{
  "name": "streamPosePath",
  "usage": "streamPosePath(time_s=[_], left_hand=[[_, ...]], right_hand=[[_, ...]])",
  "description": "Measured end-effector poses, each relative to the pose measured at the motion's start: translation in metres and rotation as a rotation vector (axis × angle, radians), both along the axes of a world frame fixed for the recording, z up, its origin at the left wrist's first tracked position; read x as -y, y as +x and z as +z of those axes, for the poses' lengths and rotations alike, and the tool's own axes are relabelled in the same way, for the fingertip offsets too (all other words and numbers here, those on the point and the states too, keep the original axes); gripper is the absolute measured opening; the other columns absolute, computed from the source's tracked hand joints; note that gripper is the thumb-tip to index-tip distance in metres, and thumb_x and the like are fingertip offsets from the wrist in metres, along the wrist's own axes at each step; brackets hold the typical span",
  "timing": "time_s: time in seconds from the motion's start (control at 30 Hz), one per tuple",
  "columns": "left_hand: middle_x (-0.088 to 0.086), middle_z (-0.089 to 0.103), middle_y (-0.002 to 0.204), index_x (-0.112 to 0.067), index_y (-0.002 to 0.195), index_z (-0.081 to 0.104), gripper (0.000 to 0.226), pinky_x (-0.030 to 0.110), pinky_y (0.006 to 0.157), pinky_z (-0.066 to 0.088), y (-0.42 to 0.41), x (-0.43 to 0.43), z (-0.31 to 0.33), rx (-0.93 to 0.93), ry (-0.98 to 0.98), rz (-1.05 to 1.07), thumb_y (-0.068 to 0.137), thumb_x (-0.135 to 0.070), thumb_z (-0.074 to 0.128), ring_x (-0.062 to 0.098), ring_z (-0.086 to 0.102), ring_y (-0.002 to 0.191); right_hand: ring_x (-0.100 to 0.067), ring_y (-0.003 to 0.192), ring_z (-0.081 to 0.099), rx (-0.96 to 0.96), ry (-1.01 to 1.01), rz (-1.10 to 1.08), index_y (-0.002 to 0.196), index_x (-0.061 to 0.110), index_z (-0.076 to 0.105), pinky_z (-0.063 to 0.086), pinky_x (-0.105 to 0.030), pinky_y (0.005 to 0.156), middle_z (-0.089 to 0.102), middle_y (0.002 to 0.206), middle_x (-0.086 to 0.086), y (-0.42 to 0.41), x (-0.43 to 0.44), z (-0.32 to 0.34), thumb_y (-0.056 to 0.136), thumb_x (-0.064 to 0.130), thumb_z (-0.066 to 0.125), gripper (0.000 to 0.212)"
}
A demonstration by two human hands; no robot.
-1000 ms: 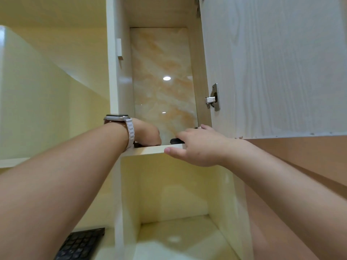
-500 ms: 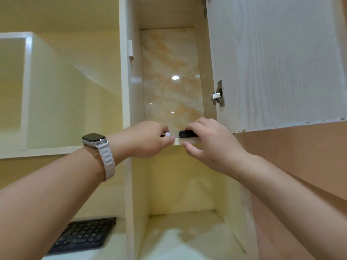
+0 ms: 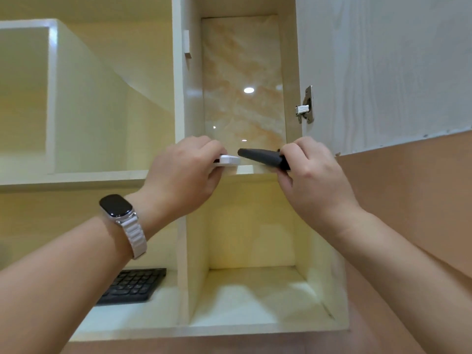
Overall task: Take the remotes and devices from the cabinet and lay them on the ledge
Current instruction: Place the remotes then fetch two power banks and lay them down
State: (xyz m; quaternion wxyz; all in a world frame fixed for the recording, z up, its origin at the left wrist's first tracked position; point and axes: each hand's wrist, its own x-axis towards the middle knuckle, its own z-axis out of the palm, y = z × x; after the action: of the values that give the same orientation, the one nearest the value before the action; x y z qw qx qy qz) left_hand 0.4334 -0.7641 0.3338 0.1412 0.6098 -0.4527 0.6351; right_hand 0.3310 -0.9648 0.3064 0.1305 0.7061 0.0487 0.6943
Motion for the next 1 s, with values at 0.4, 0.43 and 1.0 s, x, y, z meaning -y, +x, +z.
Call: streamPosePath(time_s=[0.4,0.43,1.0], left_hand=[[0.009,0.07,0.083,-0.005,0.093,0.074,0.012,0.041,0.049,0.047,-0.011,0.006,-0.047,0.293,-0.173,-0.327,0.088,-0.011,0.065,0.033,0.063,0.066],[0.01,0.071,0.084,-0.004,0.093,0.074,0.012,0.042,0.051,0.048,-0.01,0.007,-0.053,0.273,-0.18,-0.385,0.088,-0.011,0.065,0.034,0.063,0.068],[-0.008,0.063,0.07,-0.028,0.087,0.064,0.009,0.034,0.057,0.045,-0.018,0.031,-0.203,-0.937,0.062,-1.096,0.083,-0.034,0.069,0.014,0.055,0.064]], right_hand=[[-0.02,0.072,0.053,0.12,0.312,0.018,0.095,0.009,0.066,0.04,-0.03,0.061,0.061,0.083,-0.005,-0.028,-0.015,-0.043,0.083,0.012,0.065,0.012],[-0.016,0.073,0.052,0.139,0.359,0.045,0.095,0.01,0.066,0.04,-0.027,0.063,0.061,0.083,-0.003,-0.033,-0.02,-0.053,0.083,0.011,0.066,0.011],[-0.014,0.075,0.067,0.394,1.286,-0.029,0.092,0.025,0.069,0.056,-0.031,0.07,0.071,0.081,0.005,-0.098,-0.127,-0.224,0.088,0.022,0.068,0.006]])
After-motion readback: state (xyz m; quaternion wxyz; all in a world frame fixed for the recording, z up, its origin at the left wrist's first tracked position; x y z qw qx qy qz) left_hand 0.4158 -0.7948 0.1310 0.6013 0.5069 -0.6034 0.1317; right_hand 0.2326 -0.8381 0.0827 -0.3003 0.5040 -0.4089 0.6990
